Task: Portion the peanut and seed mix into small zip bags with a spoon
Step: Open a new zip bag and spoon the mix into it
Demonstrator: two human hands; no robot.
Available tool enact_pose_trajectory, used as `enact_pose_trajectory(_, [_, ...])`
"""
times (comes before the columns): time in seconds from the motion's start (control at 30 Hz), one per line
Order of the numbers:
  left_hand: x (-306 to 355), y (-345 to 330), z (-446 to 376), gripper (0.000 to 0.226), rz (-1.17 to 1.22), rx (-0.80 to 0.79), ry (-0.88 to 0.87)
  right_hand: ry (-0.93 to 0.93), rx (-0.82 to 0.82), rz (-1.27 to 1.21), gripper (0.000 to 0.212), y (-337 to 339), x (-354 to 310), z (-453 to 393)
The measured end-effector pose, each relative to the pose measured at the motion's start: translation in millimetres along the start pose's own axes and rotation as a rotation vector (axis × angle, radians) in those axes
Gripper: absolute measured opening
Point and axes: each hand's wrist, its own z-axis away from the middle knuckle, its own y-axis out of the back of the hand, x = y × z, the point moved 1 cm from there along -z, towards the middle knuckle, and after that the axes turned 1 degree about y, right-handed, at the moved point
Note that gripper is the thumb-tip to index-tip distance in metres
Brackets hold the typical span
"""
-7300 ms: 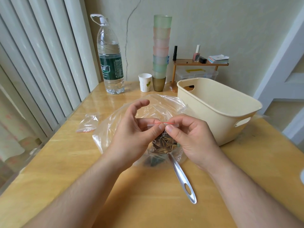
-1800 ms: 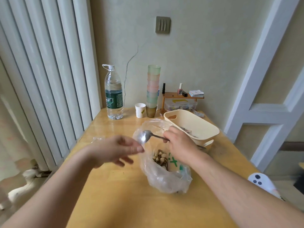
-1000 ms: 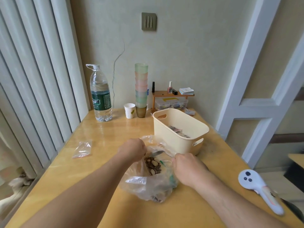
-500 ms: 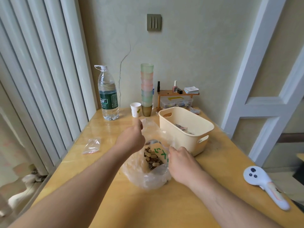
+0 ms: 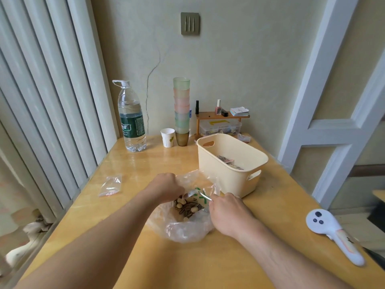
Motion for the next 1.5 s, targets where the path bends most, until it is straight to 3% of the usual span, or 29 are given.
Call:
enact_pose_trajectory(0.13, [-6,6,-3,0.042,0.177,0.086,-0.029,-0.033,0.044,-0.145,0.025,1,4,-3])
enact_pose_trajectory(0.27, [-2,28,9,0.036,0.261,0.253,-0.161,-0.029,0.124,-0.259,0.036,-1,6,-7])
enact_pose_trajectory(0.37, [-1,35,18,0.036,0.259,0.272,-0.195,0.001,0.145,-0.291,0.035,0,-3,-6])
enact_pose_trajectory(0.5, [0,34,25,0.038,0.241,0.280,-0.222,0.058,0.101,-0.220,0.035,-1,-20,-4])
enact_pose_trajectory(0.67, [-4,41,22,0.039,0.238,0.474,-0.184,0.048,-0.081,-0.115,0.031,-5,-12,2])
enact_pose_trajectory(0.73, [-3,40,19,0.052,0.207,0.398,-0.232,0.055,-0.058,-0.110,0.032,-1,-9,2])
enact_pose_trajectory(0.83, [12,37,26,0.092,0.106,0.231,-0.325,0.078,0.037,-0.102,0.030,7,-13,-6])
enact_pose_trajectory(0.9, [22,35,41,0.087,0.021,0.469,-0.445,0.076,0.070,-0.043,0.026,12,-15,-15])
enact_pose_trajectory(0.97, [24,24,58,0.064,0.027,0.755,-0.570,0.049,0.058,0.039,0.021,14,-15,-28])
enact_pose_trajectory(1.0, [22,13,63,0.055,0.029,0.745,-0.574,0.030,0.044,0.073,0.022,15,-14,-34])
enact_pose_trajectory(1.03, [20,3,66,0.046,0.035,0.619,-0.530,0.016,0.032,0.100,0.024,16,-12,-40])
enact_pose_trajectory(1.1, [10,-20,71,0.033,0.044,0.239,-0.308,0.015,0.019,0.131,0.027,18,-9,-48])
enact_pose_trajectory(1.17, [3,-36,79,0.060,0.022,0.072,-0.213,0.030,0.012,0.161,0.028,19,-8,-53])
enact_pose_trajectory(1.23, [4,-45,87,0.096,-0.110,0.035,-0.182,0.050,0.008,0.188,0.027,20,-9,-56])
enact_pose_trajectory(1.27, [5,-48,91,0.103,-0.197,0.021,-0.155,0.058,0.007,0.200,0.027,21,-10,-56])
enact_pose_trajectory(1.3, [5,-53,92,0.095,-0.255,0.027,-0.130,0.069,0.009,0.207,0.026,21,-12,-56])
enact_pose_trajectory(1.4, [5,-60,88,0.039,-0.308,0.110,-0.155,0.094,0.015,0.210,0.022,21,-18,-53])
enact_pose_trajectory(1.5, [3,-63,83,0.026,-0.349,0.206,-0.316,0.093,0.005,0.225,0.020,23,-23,-48])
